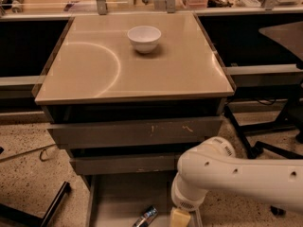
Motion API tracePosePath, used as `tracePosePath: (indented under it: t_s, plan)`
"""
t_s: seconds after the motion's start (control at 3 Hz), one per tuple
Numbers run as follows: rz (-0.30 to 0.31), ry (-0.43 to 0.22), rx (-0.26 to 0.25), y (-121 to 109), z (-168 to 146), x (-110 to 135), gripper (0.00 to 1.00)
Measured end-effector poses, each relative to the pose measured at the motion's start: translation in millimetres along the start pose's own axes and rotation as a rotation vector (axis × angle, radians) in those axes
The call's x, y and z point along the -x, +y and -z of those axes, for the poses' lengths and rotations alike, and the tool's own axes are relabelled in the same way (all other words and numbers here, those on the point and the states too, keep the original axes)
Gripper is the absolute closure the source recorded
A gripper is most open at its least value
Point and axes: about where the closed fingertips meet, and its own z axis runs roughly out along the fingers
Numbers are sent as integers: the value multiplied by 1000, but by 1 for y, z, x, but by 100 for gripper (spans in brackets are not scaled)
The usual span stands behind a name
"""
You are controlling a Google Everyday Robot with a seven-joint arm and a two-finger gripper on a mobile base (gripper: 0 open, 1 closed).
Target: Pick redbull can from bottom drawer and place on counter
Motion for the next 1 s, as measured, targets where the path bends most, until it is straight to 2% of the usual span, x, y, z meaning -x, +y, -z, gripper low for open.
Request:
tracePosePath:
  t_s: [0.33, 1.0]
  plan:
    - [-38, -7, -55, -5, -10, -5, 0]
    - [-31, -23, -71, -7, -13, -3, 0]
